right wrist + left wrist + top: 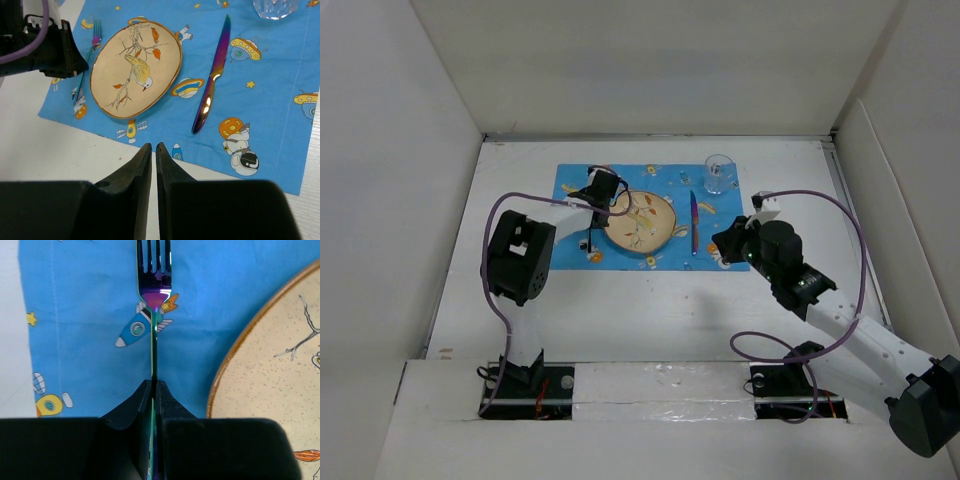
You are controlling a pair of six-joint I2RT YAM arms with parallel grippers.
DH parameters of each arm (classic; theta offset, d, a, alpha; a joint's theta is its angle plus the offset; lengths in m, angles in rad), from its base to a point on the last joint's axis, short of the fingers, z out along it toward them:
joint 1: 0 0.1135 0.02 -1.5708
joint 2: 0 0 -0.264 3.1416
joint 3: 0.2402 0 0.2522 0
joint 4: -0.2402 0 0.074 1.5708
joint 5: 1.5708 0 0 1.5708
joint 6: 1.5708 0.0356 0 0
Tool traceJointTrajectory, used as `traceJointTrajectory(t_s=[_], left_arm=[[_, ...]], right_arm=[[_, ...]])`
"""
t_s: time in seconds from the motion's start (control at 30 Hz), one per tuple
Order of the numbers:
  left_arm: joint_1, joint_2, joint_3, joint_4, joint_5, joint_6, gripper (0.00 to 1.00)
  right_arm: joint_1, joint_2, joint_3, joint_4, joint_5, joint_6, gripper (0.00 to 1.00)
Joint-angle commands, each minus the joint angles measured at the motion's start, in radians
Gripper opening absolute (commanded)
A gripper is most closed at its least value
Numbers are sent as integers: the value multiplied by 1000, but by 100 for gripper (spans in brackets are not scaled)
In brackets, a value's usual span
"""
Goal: Set the dinner table for one person
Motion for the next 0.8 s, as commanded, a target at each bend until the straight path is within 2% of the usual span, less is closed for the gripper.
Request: traceJointTrajectory(t_s=[0.0, 0.2, 0.3, 0.33, 0.4, 0.43, 0.47, 0.53, 0.63, 0.73, 0.77], left_arm=[[-12, 10, -1, -16, -44, -1, 0], [-12, 43, 22, -68, -80, -30, 1], [-12, 47, 36, -103, -98, -54, 16], [-12, 43, 37, -114, -100, -59, 28], [-12, 20, 40, -122, -113, -73, 42], [-12, 6, 40, -123, -120, -76, 55], [-12, -29, 42, -125, -126, -78, 61], [-12, -69, 48, -129, -135, -84, 72], [-12, -205, 53, -111, -124, -99, 75], [-12, -394, 46, -83, -57, -114, 74], [-12, -498, 40, -73, -4, -125, 74]], right_arm=[[4, -10, 7, 44, 17, -8, 14], [4, -11, 7, 43, 25, -9, 15], [4, -8, 7, 43, 33, -8, 21], [4, -11, 9, 41, 33, -8, 22], [4, -13, 7, 44, 34, -6, 26], [4, -13, 6, 43, 31, -6, 26], [4, -13, 7, 44, 31, -6, 28], [4, -13, 12, 43, 25, -3, 30], [15, -22, 21, 32, 22, 1, 32], [36, -53, 52, 8, 20, 4, 5], [36, -63, 74, -2, 22, 3, 0]])
